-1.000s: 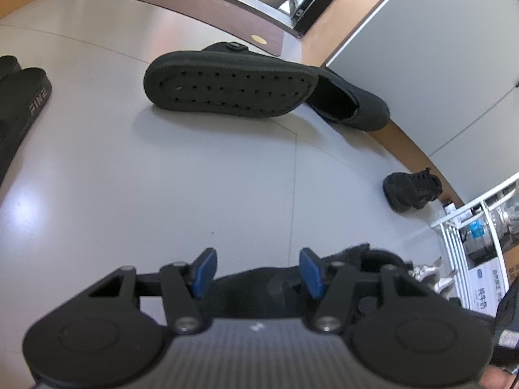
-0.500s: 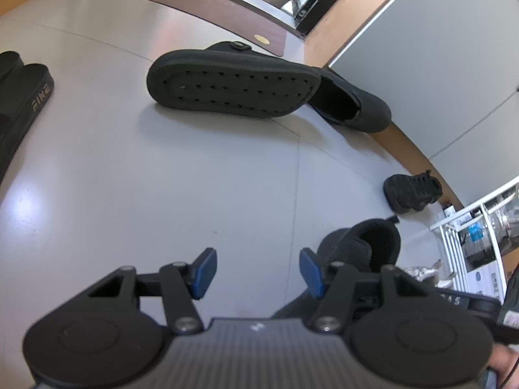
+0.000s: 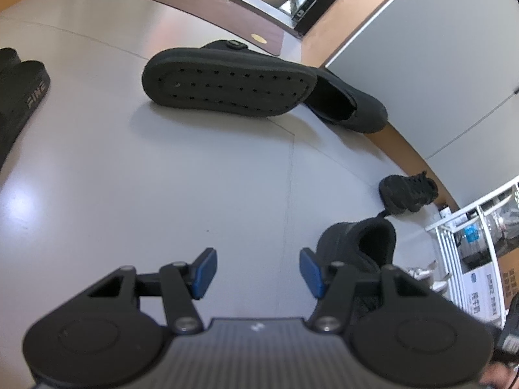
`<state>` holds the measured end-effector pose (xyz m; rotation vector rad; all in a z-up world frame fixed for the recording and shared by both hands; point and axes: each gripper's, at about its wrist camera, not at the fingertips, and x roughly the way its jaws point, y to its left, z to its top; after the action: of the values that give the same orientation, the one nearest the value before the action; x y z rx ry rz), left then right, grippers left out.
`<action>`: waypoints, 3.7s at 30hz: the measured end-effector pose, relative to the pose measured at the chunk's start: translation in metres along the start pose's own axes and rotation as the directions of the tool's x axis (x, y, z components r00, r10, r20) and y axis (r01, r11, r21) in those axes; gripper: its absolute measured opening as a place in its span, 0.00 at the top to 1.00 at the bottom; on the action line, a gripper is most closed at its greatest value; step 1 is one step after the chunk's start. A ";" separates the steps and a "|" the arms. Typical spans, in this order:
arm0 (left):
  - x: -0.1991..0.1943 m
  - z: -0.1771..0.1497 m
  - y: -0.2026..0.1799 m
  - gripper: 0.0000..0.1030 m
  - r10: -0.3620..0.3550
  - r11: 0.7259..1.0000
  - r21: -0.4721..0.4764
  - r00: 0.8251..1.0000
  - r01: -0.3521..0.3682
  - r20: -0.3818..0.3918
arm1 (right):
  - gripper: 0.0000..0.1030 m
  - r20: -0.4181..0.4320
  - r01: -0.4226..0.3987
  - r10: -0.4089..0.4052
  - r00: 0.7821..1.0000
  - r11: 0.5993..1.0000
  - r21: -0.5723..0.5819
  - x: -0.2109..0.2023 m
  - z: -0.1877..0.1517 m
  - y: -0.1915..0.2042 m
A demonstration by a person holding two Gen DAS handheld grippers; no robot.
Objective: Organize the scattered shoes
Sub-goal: 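Push the black sneaker into line with the white pair, open the right tool, then move the left tool to the second black sneaker by the rack and close on its collar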
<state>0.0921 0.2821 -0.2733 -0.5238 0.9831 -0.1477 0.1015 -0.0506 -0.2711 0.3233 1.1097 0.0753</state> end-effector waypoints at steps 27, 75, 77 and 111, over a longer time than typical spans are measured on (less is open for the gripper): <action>0.009 -0.006 -0.008 0.42 0.007 1.000 0.008 1.000 -0.007 -0.013 | 0.26 0.024 0.144 -0.142 0.990 0.979 -0.142 0.033 -0.022 0.022; 0.028 -0.004 -0.044 0.33 -0.093 0.994 0.039 0.989 0.098 -0.113 | 0.22 0.054 0.023 -0.012 0.998 0.975 -0.219 -0.151 -0.024 -0.059; 0.028 -0.002 -0.048 0.33 -0.095 0.994 0.048 0.989 0.101 -0.114 | 0.21 0.062 0.019 -0.005 0.998 0.976 -0.219 -0.167 -0.019 -0.064; 0.076 -0.023 -0.240 0.35 -0.018 0.886 0.439 0.958 0.148 -0.286 | 0.13 0.085 -0.187 0.223 0.971 0.933 -0.309 -0.115 -0.044 -0.162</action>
<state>0.1427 0.0394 -0.2237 -0.1081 1.1524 -0.5300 -0.0055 -0.2202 -0.2366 0.1679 0.9270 0.4022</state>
